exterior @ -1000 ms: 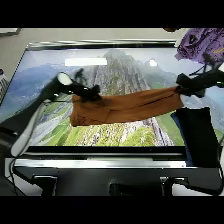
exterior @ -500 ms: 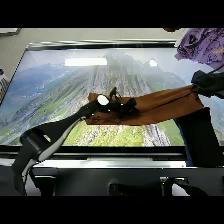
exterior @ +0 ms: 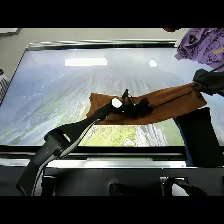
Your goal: Fold the clothes and pants, and hang the long-sleeved shirts on hangers.
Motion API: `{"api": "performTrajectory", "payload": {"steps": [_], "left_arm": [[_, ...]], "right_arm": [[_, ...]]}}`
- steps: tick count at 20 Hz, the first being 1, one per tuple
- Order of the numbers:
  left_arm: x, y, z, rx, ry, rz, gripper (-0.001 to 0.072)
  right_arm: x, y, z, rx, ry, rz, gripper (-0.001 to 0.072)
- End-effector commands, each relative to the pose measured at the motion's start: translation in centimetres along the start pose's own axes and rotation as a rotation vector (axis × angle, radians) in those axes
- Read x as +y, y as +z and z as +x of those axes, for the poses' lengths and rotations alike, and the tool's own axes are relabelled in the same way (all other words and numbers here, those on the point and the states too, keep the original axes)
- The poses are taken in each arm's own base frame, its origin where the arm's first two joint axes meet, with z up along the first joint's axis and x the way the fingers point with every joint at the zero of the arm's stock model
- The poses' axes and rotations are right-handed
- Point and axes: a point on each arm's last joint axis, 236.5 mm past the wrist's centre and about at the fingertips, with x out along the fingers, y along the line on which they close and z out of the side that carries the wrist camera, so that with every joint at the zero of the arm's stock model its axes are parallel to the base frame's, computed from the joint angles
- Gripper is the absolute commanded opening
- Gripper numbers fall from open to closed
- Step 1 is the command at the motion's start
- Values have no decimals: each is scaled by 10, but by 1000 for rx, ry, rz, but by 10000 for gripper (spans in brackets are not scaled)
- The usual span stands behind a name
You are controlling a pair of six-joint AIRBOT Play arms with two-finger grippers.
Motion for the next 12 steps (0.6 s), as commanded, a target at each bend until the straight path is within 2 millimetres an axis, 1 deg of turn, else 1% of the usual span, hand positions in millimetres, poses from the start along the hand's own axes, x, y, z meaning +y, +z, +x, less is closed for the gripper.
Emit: {"api": "performTrajectory", "payload": {"steps": [1, 2, 3, 4, 5, 6, 8, 10, 11, 12], "left_arm": [[-2, -1, -4, 54, -5, 41, 16], [-4, 0, -13, 80, 1, 63, 15], [-3, 5, -26, 104, 23, 93, 15], [-2, 12, -43, 118, 59, 134, 15], [0, 23, -66, 123, 110, 185, 15], [3, 36, -91, 116, 170, 226, 15], [6, 69, -156, 71, 306, 301, 15], [2, 97, -233, 7, 423, 357, 15], [0, 110, -275, -35, 480, 372, 16], [-2, 120, -318, -82, 535, 377, 16]], "right_arm": [[0, 7, 8, -14, 3, -1, 33], [1, 7, 12, -5, 9, 2, 33], [4, 9, 16, -3, 25, 6, 33], [14, 10, 18, -5, 65, 14, 33], [26, 13, 18, -13, 116, 25, 33], [42, 14, 18, -18, 171, 46, 33], [74, 11, 19, -22, 225, 43, 32], [125, -2, 25, -11, 283, 12, 32], [150, -10, 31, -2, 310, 0, 32], [179, -21, 38, 7, 340, -22, 32]]}}
